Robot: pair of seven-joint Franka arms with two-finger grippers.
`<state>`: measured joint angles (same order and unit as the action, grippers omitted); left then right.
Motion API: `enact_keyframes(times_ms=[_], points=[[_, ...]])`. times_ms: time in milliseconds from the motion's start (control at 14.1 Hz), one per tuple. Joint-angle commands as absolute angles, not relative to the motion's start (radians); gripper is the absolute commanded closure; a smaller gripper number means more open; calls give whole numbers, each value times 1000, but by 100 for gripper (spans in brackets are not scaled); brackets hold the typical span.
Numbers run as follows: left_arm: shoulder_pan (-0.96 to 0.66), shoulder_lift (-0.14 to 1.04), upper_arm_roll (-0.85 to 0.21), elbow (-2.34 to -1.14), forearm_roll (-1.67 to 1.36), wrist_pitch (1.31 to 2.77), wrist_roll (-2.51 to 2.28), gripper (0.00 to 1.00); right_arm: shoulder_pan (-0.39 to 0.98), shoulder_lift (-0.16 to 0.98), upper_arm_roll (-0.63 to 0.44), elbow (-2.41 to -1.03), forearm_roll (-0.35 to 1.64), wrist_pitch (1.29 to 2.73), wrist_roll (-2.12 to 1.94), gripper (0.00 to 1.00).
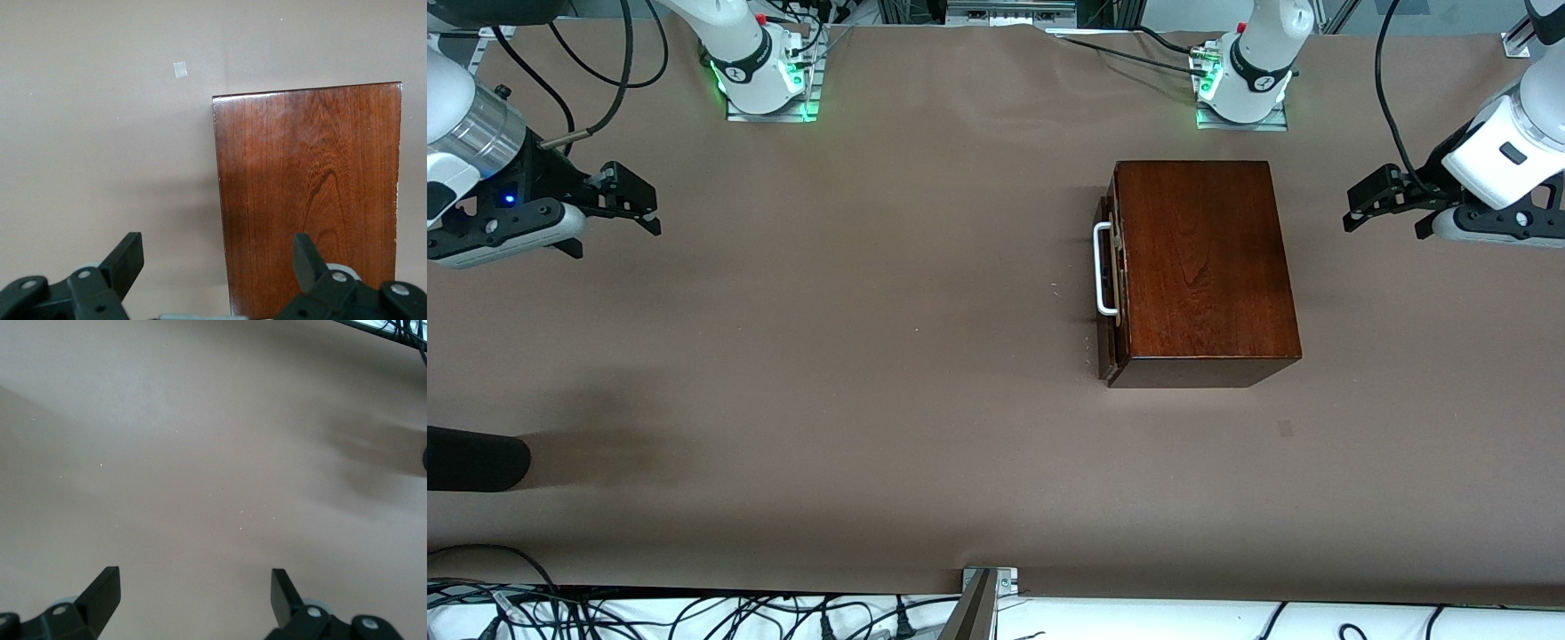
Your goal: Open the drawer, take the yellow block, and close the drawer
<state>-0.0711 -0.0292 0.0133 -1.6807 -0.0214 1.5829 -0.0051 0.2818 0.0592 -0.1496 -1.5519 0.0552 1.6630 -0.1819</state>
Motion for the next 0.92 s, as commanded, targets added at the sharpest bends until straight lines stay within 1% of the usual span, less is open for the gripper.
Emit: enact_keyframes(times_ms=[0,850], points=[[-78,-8,15,-1638,-25,1555,-12,0,278,61,-149,-1531,60,1646,-175,0],[-80,6,3,-1634,-25,1473,-9,0,278,54,-150,-1529,69,1637,-178,0]])
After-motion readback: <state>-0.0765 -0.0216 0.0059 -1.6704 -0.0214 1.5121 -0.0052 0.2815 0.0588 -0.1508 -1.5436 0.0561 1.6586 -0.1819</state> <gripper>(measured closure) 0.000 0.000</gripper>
